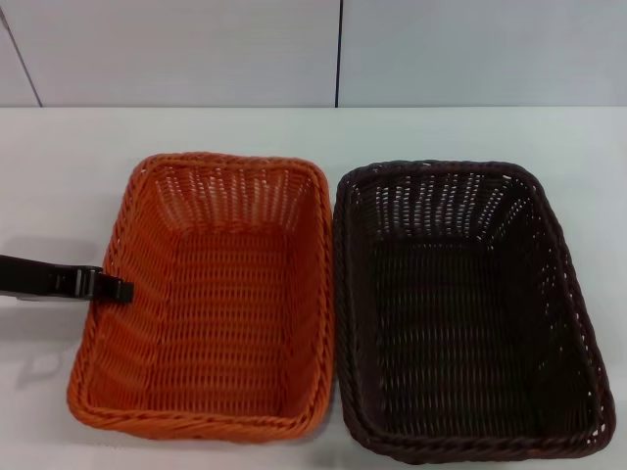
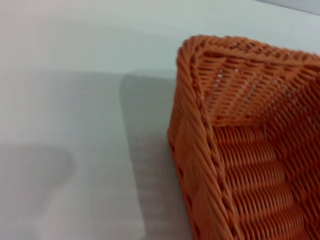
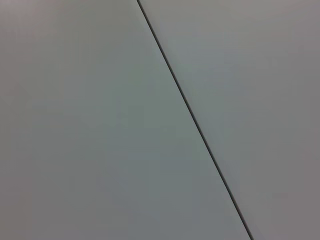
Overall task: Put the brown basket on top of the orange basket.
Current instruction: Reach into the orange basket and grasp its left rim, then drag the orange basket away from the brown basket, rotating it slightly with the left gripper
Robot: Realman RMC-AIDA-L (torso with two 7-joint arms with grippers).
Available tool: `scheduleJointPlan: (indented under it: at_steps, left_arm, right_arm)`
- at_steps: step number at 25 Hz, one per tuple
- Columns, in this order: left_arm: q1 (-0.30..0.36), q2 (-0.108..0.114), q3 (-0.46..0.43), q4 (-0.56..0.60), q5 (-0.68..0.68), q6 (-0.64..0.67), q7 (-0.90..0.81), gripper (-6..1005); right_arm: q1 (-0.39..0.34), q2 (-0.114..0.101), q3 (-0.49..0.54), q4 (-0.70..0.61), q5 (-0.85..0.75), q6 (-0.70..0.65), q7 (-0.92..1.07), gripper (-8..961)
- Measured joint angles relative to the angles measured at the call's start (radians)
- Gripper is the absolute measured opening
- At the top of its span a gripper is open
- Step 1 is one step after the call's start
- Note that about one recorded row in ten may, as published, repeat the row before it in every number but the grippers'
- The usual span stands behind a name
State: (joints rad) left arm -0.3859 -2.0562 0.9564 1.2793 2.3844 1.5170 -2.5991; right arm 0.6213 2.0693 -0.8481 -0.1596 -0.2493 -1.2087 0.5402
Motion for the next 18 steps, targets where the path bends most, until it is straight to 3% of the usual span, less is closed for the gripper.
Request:
scheduleJointPlan:
  at_steps: [1,11,18]
  left_arm:
    - [-0.002,0.001,-0.002,0.0,0.0,0.001,0.0,228]
    - [-0.016,0.004,-0.018,0.001,-0.001,0.015,0.007,213]
    - [-0.049,0.003,-0.092,0.036,-0.028,0.014,0.041,197]
  right_arm:
    - [0.0,0.0,0.0,0.0,0.0,0.0,0.0,500]
    - [0.003,0.0,0.001,0.0,0.001,0.002,0.0,500]
    - [0.007,0.0,0.001,0.0,0.001,0.003,0.0,501]
